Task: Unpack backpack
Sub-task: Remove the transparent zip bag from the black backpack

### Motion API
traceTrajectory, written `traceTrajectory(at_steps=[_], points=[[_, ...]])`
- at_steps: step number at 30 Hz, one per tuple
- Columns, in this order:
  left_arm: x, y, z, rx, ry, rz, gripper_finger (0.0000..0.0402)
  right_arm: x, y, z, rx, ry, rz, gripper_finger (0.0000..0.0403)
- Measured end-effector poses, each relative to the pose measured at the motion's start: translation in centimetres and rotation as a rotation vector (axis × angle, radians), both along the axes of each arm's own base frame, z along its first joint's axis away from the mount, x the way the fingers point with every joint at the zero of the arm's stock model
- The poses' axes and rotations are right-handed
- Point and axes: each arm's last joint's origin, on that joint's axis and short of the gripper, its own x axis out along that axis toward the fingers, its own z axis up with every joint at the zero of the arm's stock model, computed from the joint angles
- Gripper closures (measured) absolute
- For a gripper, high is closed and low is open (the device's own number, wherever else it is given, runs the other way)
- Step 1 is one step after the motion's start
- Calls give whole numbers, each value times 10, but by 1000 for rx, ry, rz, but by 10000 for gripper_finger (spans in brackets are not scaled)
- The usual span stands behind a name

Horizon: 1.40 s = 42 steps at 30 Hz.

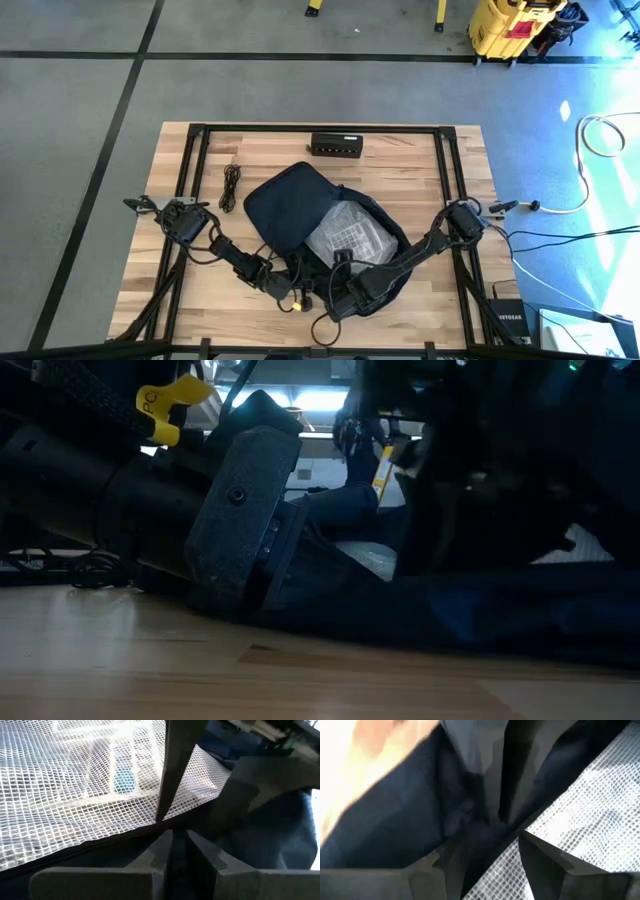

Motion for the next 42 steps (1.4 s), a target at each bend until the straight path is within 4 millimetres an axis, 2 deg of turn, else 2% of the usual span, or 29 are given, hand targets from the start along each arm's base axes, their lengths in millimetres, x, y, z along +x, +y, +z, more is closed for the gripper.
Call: traceTrajectory(at_steps=[8, 16, 33, 42], points=[[0, 0, 0, 1, -3, -1, 365, -1, 0, 2, -57, 15, -11, 244], [0, 0, 0, 4, 0, -2, 365, 0, 1, -15, -92, 45, -36, 244], [-4, 1, -9, -1, 104, 3, 365, -5, -5, -15, -189, 58, -91, 244], [-4, 1, -11, -2, 114, -11, 365, -10, -25, -7, -287, 144, -244, 244]])
